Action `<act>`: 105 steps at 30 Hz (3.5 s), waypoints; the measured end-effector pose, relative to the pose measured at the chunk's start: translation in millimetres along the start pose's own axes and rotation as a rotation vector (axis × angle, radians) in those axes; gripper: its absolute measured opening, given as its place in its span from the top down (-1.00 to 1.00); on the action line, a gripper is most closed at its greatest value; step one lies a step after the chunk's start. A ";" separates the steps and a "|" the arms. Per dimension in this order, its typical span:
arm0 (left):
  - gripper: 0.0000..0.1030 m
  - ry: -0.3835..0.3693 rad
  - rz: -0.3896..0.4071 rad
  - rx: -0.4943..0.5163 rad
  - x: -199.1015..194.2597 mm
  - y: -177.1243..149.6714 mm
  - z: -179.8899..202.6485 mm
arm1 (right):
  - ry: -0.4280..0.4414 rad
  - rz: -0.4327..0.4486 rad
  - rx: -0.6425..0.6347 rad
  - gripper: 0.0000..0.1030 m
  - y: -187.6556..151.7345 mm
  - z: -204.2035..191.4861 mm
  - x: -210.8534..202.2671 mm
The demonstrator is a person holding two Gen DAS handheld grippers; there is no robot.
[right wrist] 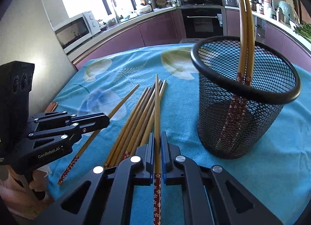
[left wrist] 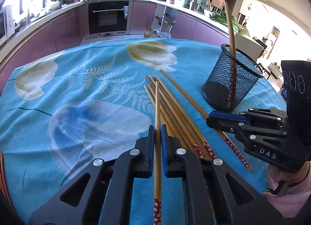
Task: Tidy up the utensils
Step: 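Lift the chopsticks upright and carry both tools over the mesh holder, then lower the chopsticks into the holder and open both tools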
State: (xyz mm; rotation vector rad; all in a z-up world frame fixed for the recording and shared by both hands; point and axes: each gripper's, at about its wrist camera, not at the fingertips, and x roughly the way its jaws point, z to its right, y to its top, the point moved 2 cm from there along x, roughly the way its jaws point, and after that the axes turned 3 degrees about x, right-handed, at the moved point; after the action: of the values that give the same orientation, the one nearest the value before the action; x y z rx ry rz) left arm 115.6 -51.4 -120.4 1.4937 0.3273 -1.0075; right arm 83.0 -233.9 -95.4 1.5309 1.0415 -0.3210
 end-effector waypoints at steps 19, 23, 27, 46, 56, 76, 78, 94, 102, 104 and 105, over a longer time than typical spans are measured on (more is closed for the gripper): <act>0.82 -0.015 -0.088 0.062 17.8 -9.1 3.5 | -0.026 -0.087 -0.101 0.87 -3.4 -11.3 15.2; 0.83 -0.016 -0.090 0.059 18.7 -7.4 3.0 | -0.026 -0.082 -0.098 0.88 -1.9 -10.5 16.0; 0.86 -0.015 -0.076 0.045 15.4 -5.1 3.0 | -0.020 -0.061 -0.091 0.89 -1.1 -10.1 10.9; 0.86 -0.182 0.135 0.067 -73.5 30.3 10.6 | 0.022 0.160 -0.061 0.89 15.8 1.4 -69.8; 0.86 -0.268 0.240 0.080 -115.7 48.4 15.7 | 0.018 0.266 -0.031 0.89 27.8 14.1 -101.9; 0.86 -0.341 0.412 0.137 -129.0 131.1 60.8 | -0.056 0.477 -0.003 0.89 79.8 41.4 -142.9; 0.86 -0.336 0.431 0.150 -130.0 138.0 67.5 | -0.065 0.490 -0.008 0.89 84.2 43.0 -144.0; 0.86 -0.284 0.367 0.224 -93.5 146.3 114.9 | -0.110 0.455 0.025 0.89 92.0 60.4 -112.2; 0.86 -0.279 0.264 0.251 -71.2 132.0 120.7 | -0.118 0.378 0.049 0.89 81.3 69.0 -98.7; 0.86 -0.281 0.246 0.255 -65.0 129.1 116.7 | -0.112 0.346 0.054 0.89 78.4 69.4 -94.7; 0.86 -0.282 0.236 0.256 -62.4 127.9 116.6 | -0.110 0.331 0.058 0.89 76.1 69.3 -92.6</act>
State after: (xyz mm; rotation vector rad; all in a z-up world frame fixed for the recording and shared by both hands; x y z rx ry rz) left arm 125.3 -163.8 25.0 1.5493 -0.1821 -1.0799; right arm 112.2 -328.3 1.6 1.6870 0.6834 -0.2019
